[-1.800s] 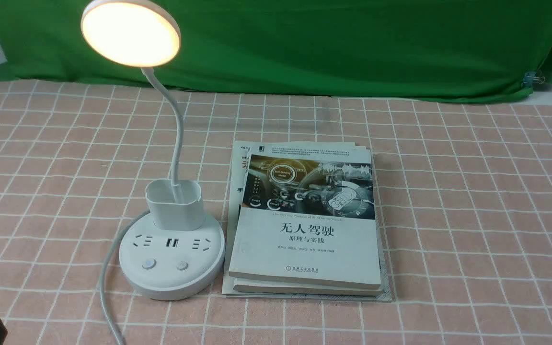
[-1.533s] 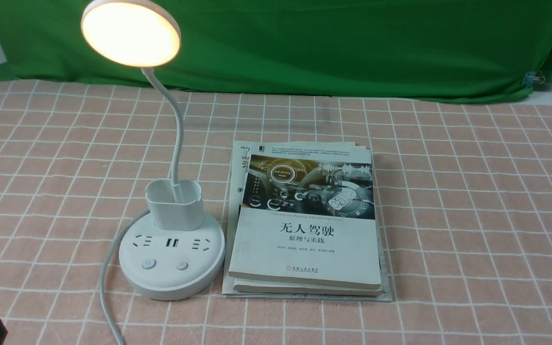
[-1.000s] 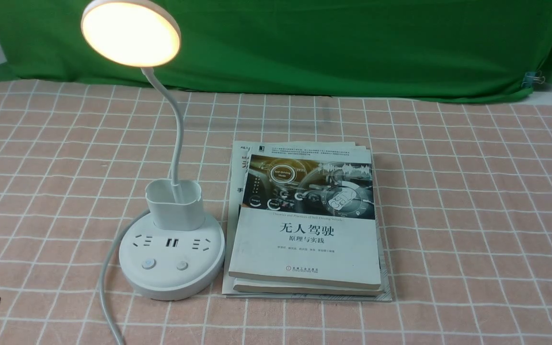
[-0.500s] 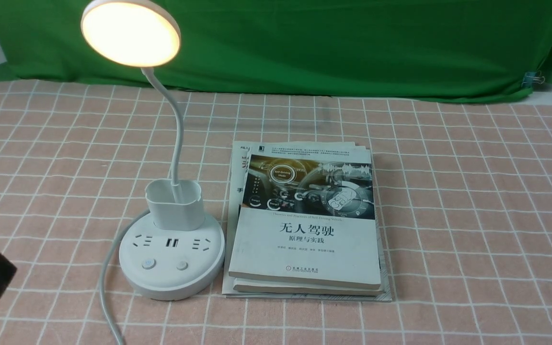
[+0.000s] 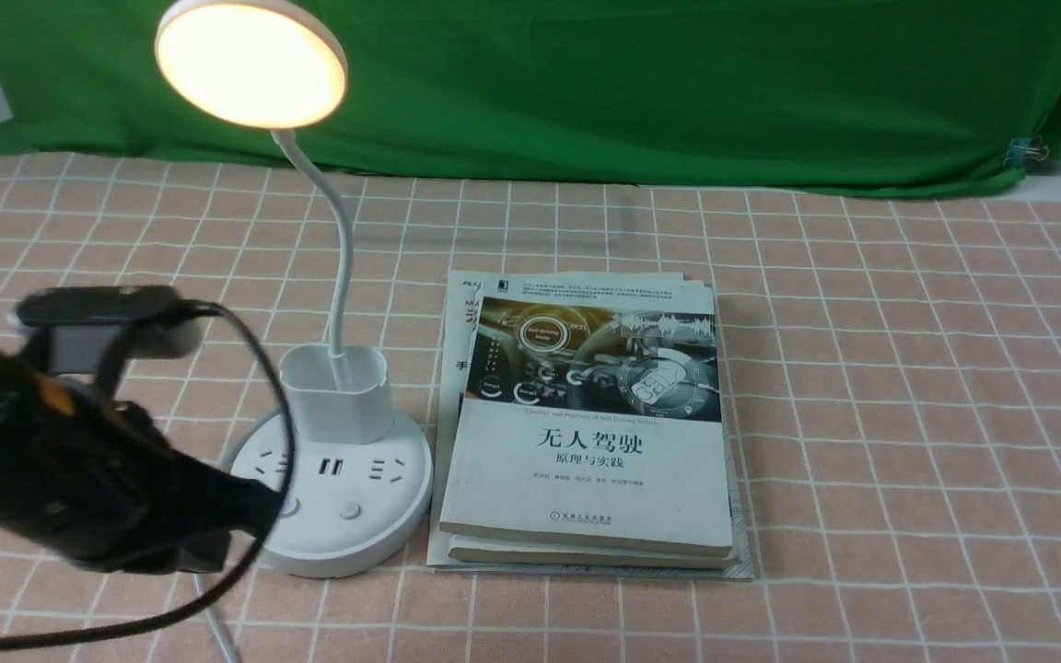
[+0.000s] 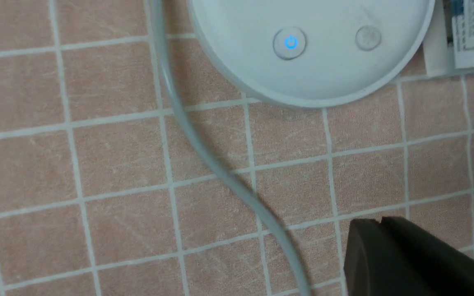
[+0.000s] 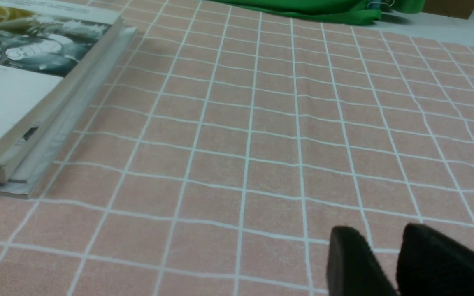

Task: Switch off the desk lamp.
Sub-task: Use the left arm to press the button switch on the lamp holder

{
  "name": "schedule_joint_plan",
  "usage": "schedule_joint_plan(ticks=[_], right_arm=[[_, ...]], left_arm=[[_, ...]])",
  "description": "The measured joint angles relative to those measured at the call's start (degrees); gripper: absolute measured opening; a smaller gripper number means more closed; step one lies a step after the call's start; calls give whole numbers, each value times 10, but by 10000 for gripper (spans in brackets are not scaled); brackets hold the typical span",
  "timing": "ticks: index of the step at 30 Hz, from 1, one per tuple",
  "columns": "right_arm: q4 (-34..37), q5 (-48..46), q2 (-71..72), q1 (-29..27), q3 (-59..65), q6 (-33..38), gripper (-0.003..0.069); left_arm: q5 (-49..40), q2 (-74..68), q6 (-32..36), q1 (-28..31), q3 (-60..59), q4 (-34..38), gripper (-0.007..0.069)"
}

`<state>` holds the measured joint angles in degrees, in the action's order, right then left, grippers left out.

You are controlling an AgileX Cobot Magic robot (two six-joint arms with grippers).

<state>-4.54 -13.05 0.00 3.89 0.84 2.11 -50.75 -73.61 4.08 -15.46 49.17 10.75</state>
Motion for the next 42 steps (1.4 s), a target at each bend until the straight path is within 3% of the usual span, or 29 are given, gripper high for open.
schedule_joint_plan(ticks=[6,16,26,42], right_arm=[[0,0,0,0,0,0,240],[0,0,0,0,0,0,240],[0,0,0,0,0,0,240],[0,0,0,0,0,0,240]], left_arm=[[-28,-135,-16,-62,96,-19,6],[-35,-237,-18,-64,180,-35,6],[-7,-296,-18,-63,188,-45,6],[-18,-235,-30,-59,196,-52,6]])
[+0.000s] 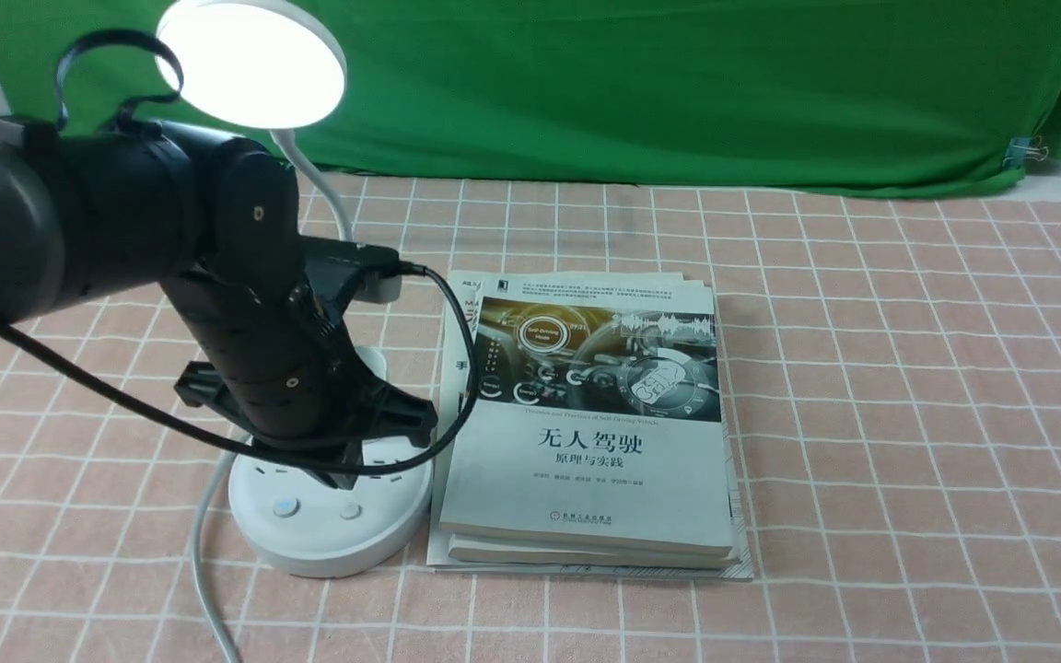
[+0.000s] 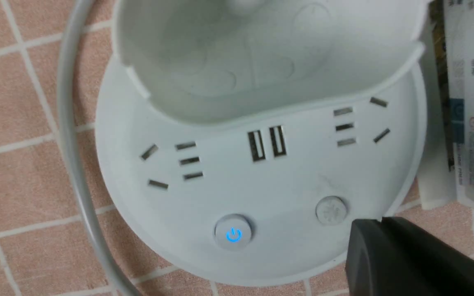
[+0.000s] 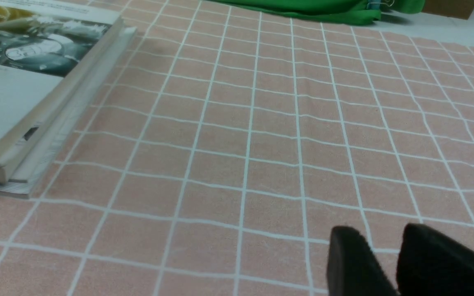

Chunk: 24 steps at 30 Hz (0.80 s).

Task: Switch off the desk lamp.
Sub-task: Use the left arm to press the button switch on the lamp holder

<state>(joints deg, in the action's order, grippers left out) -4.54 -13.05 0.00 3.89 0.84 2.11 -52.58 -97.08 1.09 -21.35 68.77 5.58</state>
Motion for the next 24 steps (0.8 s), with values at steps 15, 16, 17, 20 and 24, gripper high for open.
schedule_joint_plan(ticks=[15,16,17,20,24], right_arm=[[0,0,0,0,0,0,240],[0,0,0,0,0,0,240],[0,0,0,0,0,0,240],[0,0,0,0,0,0,240],[0,0,0,0,0,0,240]], left_arm=[[1,-66,-1,0,5,-2,6],[1,-61,-1,0,5,-4,6],[-1,-57,-1,0,5,-6,6],[-9,-17,-4,0,5,-13,6],[-9,8,-5,0,5,-13,6]])
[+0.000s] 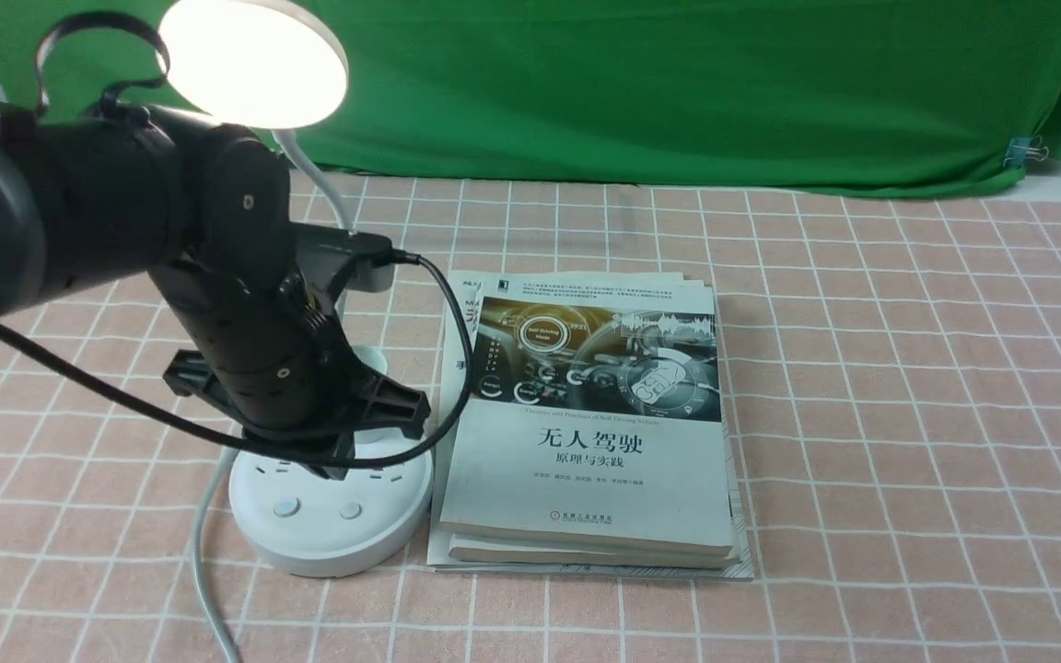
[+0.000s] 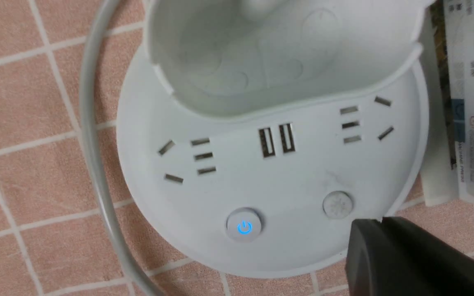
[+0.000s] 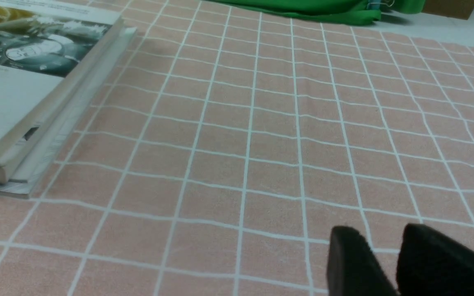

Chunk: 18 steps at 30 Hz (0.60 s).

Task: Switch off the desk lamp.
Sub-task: Use the left arm to press the button switch on the lamp holder

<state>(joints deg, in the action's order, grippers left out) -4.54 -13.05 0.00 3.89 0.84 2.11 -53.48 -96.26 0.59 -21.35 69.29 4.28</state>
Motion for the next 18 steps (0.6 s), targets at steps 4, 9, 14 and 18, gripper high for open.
schedule_joint_plan(ticks=[4,9,14,18], right_arm=[[0,0,0,0,0,0,240],[0,0,0,0,0,0,240],[0,0,0,0,0,0,240],[0,0,0,0,0,0,240]], left_arm=[[1,-5,0,0,0,0,6],[9,-48,0,0,0,0,6],[16,-79,0,0,1,0,6],[16,-79,0,0,1,0,6]])
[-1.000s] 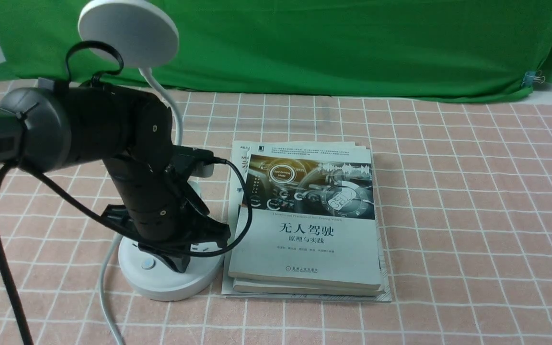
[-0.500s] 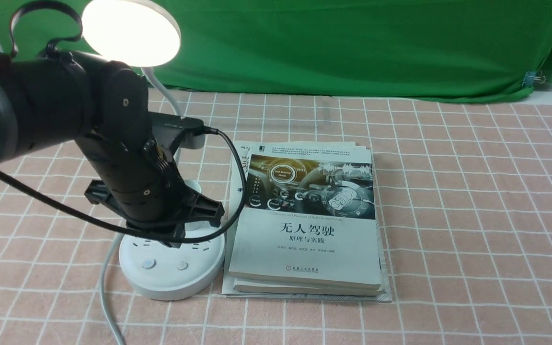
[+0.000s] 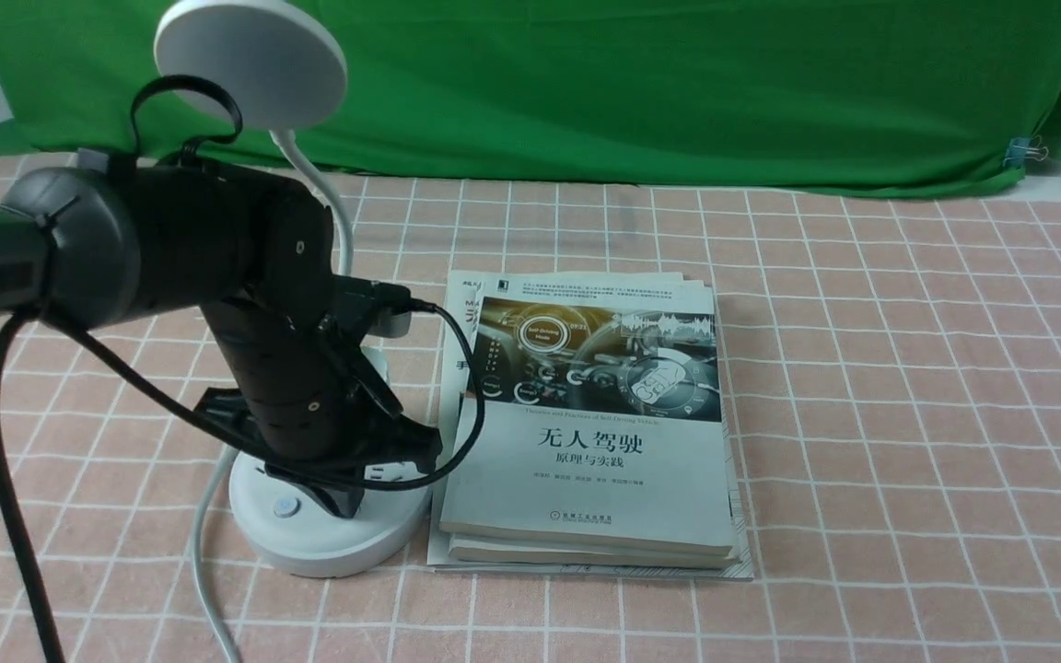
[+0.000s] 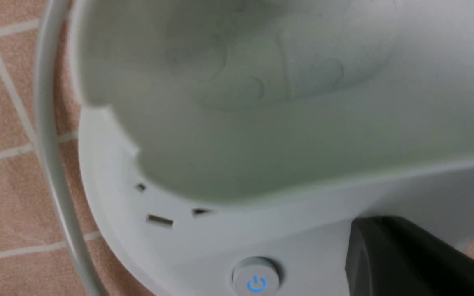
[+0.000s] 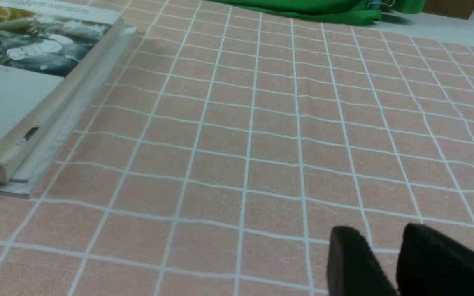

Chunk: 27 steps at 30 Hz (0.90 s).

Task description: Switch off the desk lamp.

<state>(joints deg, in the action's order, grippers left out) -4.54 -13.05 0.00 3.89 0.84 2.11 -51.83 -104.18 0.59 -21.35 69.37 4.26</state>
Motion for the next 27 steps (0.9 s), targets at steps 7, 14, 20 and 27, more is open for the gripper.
schedule_joint_plan(ticks=[7,14,20,27], right_arm=[[0,0,0,0,0,0,240],[0,0,0,0,0,0,240],[0,0,0,0,0,0,240],[0,0,0,0,0,0,240]], left_arm=[[-22,76,-6,-1,-7,-1,6],[29,273,-6,-3,-132,30,6],[174,486,-11,-5,-329,64,6],[340,645,-11,-5,-493,72,6]])
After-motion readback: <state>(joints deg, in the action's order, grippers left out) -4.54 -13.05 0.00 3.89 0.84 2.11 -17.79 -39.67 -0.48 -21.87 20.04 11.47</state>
